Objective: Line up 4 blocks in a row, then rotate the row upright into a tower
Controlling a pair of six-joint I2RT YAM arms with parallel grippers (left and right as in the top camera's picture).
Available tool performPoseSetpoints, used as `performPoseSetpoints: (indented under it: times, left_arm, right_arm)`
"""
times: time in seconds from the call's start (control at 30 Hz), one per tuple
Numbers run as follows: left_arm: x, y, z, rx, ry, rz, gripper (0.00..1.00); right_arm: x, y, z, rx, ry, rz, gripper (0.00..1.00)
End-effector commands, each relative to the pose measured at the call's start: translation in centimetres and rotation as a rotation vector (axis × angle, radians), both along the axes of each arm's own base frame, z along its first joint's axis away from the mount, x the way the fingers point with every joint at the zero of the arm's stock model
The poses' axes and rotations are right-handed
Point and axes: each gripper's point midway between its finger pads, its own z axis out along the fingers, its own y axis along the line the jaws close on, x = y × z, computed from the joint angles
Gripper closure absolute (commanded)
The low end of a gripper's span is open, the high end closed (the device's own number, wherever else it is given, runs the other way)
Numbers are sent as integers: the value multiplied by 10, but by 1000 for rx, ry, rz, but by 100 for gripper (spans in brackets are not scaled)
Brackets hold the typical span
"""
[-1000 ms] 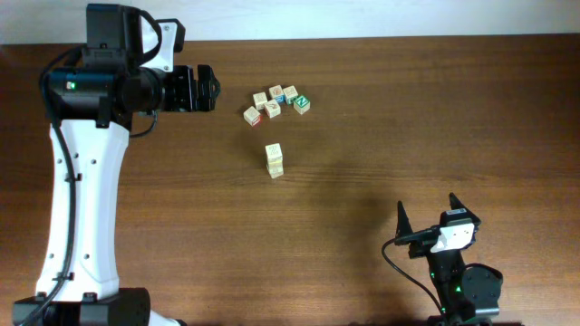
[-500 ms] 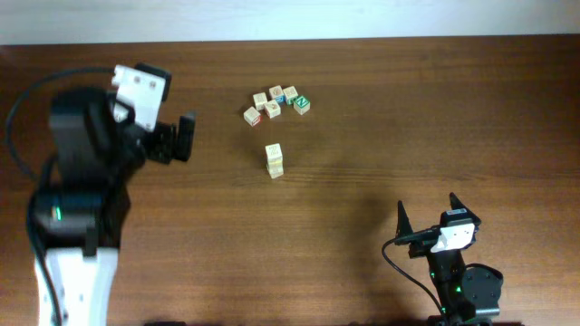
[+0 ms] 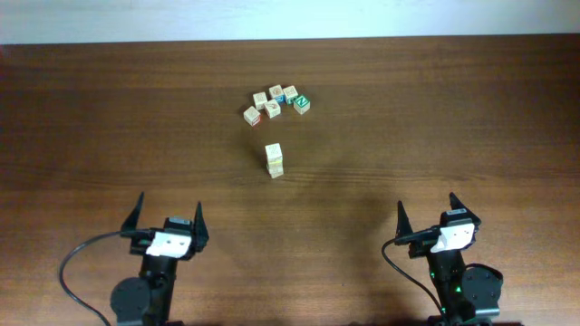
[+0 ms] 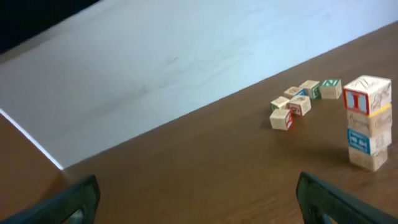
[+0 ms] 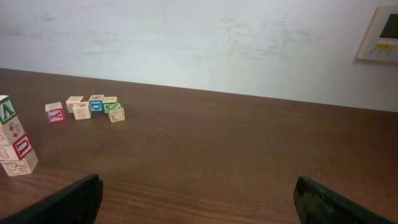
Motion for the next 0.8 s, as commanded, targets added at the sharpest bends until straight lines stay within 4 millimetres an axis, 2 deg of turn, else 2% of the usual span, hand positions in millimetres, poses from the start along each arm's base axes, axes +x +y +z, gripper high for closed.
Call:
performPoseSetpoints:
  times: [0.0, 0.07, 0.77]
  left_arm:
    - [-1, 2, -10, 96, -1, 7, 1]
    - [-1, 3, -26, 84, 45, 9, 1]
    - [-1, 2, -24, 85, 41, 8, 1]
  right_arm:
    - [0, -1, -3, -6, 2, -1, 2]
    - [0, -1, -3, -6, 2, -1, 2]
    - [0, -1, -3, -6, 2, -1, 2]
